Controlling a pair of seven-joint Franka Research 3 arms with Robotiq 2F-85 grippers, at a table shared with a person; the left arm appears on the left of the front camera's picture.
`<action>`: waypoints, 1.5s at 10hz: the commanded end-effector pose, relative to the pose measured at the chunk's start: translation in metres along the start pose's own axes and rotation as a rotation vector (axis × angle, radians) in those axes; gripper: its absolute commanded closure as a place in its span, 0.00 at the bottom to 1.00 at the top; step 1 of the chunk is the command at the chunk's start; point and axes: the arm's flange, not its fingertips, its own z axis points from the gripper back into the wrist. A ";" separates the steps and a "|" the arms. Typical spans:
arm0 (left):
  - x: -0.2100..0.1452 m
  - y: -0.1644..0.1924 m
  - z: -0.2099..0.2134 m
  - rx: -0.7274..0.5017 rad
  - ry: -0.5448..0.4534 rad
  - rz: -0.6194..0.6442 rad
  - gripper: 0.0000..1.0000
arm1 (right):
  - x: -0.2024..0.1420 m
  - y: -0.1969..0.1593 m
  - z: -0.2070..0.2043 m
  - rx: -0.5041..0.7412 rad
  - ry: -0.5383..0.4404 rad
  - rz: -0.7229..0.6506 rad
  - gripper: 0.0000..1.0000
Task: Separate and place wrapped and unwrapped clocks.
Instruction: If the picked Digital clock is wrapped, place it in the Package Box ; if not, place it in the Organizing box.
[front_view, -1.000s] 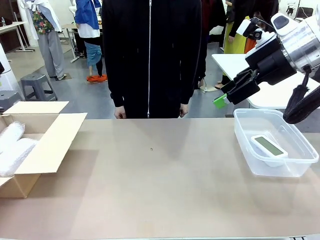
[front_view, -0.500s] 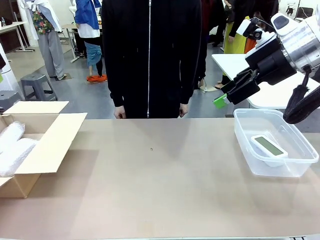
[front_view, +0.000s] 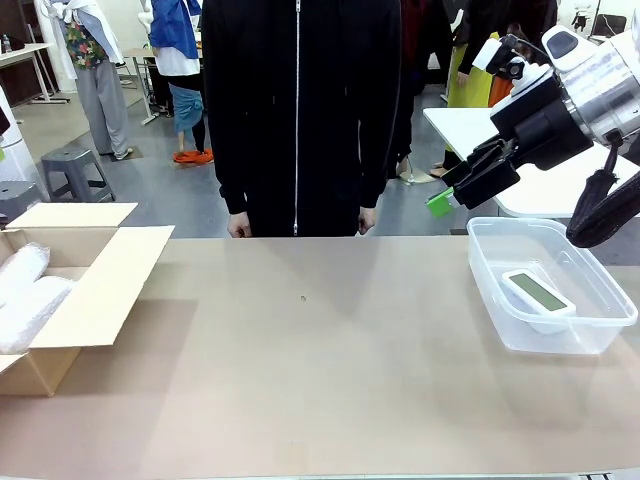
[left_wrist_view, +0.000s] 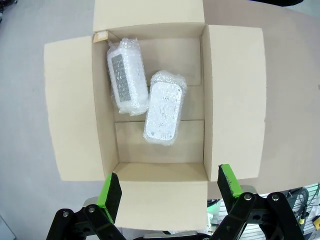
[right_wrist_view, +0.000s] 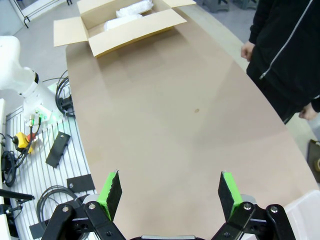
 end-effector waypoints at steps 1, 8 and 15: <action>-0.001 0.000 0.003 -0.001 -0.001 -0.003 0.00 | -0.001 -0.001 -0.001 0.014 -0.012 -0.002 0.00; -0.001 0.000 0.003 -0.001 -0.001 -0.003 0.00 | -0.001 -0.001 -0.001 0.014 -0.012 -0.002 0.00; -0.071 -0.107 -0.019 -0.339 -0.067 -0.272 0.00 | -0.001 -0.001 -0.001 0.014 -0.012 -0.002 0.00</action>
